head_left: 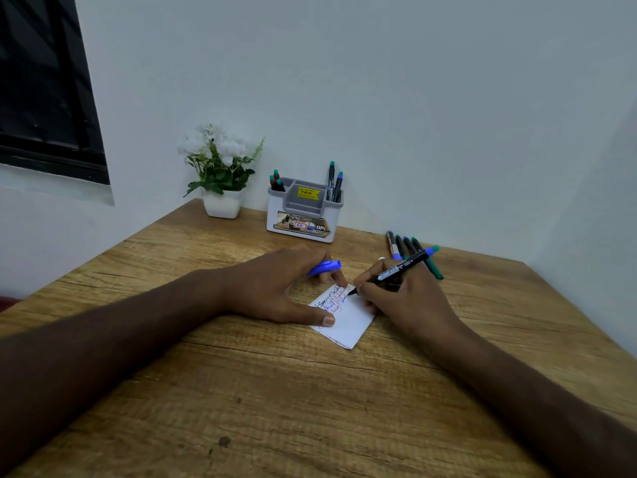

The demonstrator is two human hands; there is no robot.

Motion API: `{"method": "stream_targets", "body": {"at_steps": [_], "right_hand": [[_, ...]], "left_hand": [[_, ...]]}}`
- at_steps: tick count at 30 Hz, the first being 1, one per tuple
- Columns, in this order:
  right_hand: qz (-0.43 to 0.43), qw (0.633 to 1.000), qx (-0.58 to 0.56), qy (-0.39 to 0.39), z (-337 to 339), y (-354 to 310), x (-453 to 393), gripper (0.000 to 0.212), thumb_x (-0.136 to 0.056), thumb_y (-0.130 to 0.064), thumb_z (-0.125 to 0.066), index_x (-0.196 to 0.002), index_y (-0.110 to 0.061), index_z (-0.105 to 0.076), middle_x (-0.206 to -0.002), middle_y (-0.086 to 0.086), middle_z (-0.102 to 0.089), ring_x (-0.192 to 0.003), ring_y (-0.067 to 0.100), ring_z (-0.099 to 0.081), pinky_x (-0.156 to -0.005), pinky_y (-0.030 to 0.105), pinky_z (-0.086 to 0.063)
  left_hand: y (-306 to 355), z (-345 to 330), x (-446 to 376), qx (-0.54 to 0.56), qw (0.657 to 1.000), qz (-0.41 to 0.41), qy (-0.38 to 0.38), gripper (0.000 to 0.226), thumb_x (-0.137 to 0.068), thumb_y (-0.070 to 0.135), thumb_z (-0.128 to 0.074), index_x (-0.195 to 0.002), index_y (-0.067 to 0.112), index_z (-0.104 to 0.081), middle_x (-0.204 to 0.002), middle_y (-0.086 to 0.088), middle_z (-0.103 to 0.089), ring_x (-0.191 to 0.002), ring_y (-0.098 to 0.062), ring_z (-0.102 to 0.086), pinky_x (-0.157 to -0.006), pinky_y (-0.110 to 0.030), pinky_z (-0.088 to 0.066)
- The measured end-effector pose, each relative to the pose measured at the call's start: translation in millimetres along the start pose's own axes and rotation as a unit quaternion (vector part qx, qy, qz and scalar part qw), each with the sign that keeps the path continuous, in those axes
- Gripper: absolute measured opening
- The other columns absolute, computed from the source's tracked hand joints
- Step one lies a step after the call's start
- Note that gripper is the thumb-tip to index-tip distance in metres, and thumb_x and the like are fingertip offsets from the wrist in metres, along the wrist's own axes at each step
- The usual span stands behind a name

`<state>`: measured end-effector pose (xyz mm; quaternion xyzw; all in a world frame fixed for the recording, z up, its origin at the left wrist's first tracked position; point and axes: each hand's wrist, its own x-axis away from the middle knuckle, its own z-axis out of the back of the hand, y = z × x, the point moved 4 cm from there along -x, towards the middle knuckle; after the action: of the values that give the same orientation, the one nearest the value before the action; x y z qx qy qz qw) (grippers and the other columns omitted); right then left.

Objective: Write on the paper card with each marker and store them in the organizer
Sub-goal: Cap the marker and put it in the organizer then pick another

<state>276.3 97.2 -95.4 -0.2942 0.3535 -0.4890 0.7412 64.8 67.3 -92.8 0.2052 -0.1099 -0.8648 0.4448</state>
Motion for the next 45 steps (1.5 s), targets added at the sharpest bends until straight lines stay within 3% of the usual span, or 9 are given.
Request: {"method": "stream_targets", "body": {"at_steps": [4, 18, 25, 30, 33, 36, 40, 42, 45], "right_hand": [[-0.011, 1.0, -0.014, 0.002, 0, 1, 0, 0.006, -0.093, -0.022, -0.076, -0.09, -0.024, -0.08, -0.083, -0.004, -0.08, -0.074, 0.007, -0.075, -0.069, 0.024, -0.061], [-0.012, 0.999, -0.049, 0.02, 2, 4, -1, 0.005, -0.092, -0.01, -0.073, -0.09, -0.011, -0.078, -0.076, 0.006, -0.08, -0.066, 0.013, -0.074, -0.076, 0.034, -0.064], [-0.014, 0.998, -0.055, 0.021, 3, 5, -2, 0.005, -0.093, -0.012, -0.073, -0.09, -0.012, -0.077, -0.077, 0.006, -0.08, -0.068, 0.013, -0.075, -0.074, 0.033, -0.063], [-0.022, 0.998, -0.056, 0.026, 4, 5, -1, 0.005, -0.094, -0.012, -0.073, -0.092, -0.013, -0.077, -0.076, 0.004, -0.081, -0.068, 0.013, -0.077, -0.074, 0.029, -0.064], [-0.012, 0.997, -0.062, 0.05, 4, 4, -1, 0.005, -0.094, -0.011, -0.074, -0.094, -0.016, -0.076, -0.078, 0.003, -0.081, -0.072, 0.013, -0.079, -0.078, 0.031, -0.065], [-0.011, 0.988, -0.135, 0.08, 9, 3, 1, 0.01, -0.091, -0.006, -0.076, -0.095, -0.015, -0.077, -0.086, 0.005, -0.082, -0.082, 0.018, -0.08, -0.084, 0.035, -0.066], [-0.026, 0.942, -0.333, 0.03, 11, -5, 8, 0.02, -0.098, 0.005, -0.06, -0.09, -0.001, -0.078, -0.094, 0.014, -0.082, -0.091, 0.03, -0.08, -0.084, 0.04, -0.064], [-0.014, 0.934, -0.356, 0.001, 9, -10, 11, 0.026, -0.099, 0.01, -0.054, -0.089, 0.004, -0.077, -0.096, 0.018, -0.081, -0.091, 0.033, -0.08, -0.08, 0.037, -0.066], [0.004, 0.937, -0.349, -0.018, 7, -11, 12, 0.024, -0.099, 0.012, -0.055, -0.093, 0.005, -0.077, -0.095, 0.021, -0.081, -0.09, 0.033, -0.081, -0.08, 0.035, -0.068]], "left_hand": [[4, 2, 0, 0.005, 1.0, -0.005, 0.006, 0.049, -0.085, 0.062, -0.078, -0.103, 0.08, -0.037, -0.101, 0.035, -0.049, -0.104, 0.01, -0.049, -0.077, -0.006, -0.034], [7, 3, -1, 0.002, 1.0, -0.009, 0.003, 0.051, -0.086, 0.061, -0.077, -0.102, 0.084, -0.035, -0.105, 0.048, -0.045, -0.099, 0.013, -0.048, -0.077, -0.013, -0.032], [0, 0, -3, -0.016, 1.0, -0.014, -0.003, 0.042, -0.086, 0.071, -0.072, -0.108, 0.075, -0.037, -0.108, 0.027, -0.052, -0.101, 0.005, -0.051, -0.08, -0.023, -0.039], [-3, 0, -3, -0.027, 1.0, -0.014, -0.007, 0.041, -0.085, 0.075, -0.069, -0.113, 0.07, -0.039, -0.112, 0.026, -0.054, -0.103, 0.003, -0.052, -0.08, -0.019, -0.041], [-9, -1, -3, -0.041, 0.999, 0.008, -0.01, 0.051, -0.086, 0.076, -0.068, -0.123, 0.05, -0.046, -0.117, 0.021, -0.057, -0.102, 0.0, -0.054, -0.086, -0.03, -0.05], [-10, -2, -3, -0.041, 0.999, 0.002, -0.014, 0.049, -0.087, 0.076, -0.066, -0.12, 0.048, -0.045, -0.117, 0.021, -0.056, -0.103, 0.0, -0.054, -0.086, -0.03, -0.05], [-11, -2, -3, -0.039, 0.999, -0.002, -0.011, 0.045, -0.089, 0.075, -0.065, -0.121, 0.051, -0.044, -0.119, 0.024, -0.054, -0.105, 0.004, -0.052, -0.084, -0.024, -0.045], [-11, -2, -4, -0.045, 0.999, -0.002, -0.011, 0.047, -0.089, 0.074, -0.065, -0.124, 0.05, -0.046, -0.118, 0.025, -0.055, -0.105, 0.004, -0.052, -0.083, -0.024, -0.045], [-9, -1, -3, -0.041, 0.999, -0.009, -0.012, 0.034, -0.089, 0.073, -0.066, -0.11, 0.062, -0.041, -0.111, 0.029, -0.053, -0.102, 0.005, -0.052, -0.078, -0.022, -0.042]]}}
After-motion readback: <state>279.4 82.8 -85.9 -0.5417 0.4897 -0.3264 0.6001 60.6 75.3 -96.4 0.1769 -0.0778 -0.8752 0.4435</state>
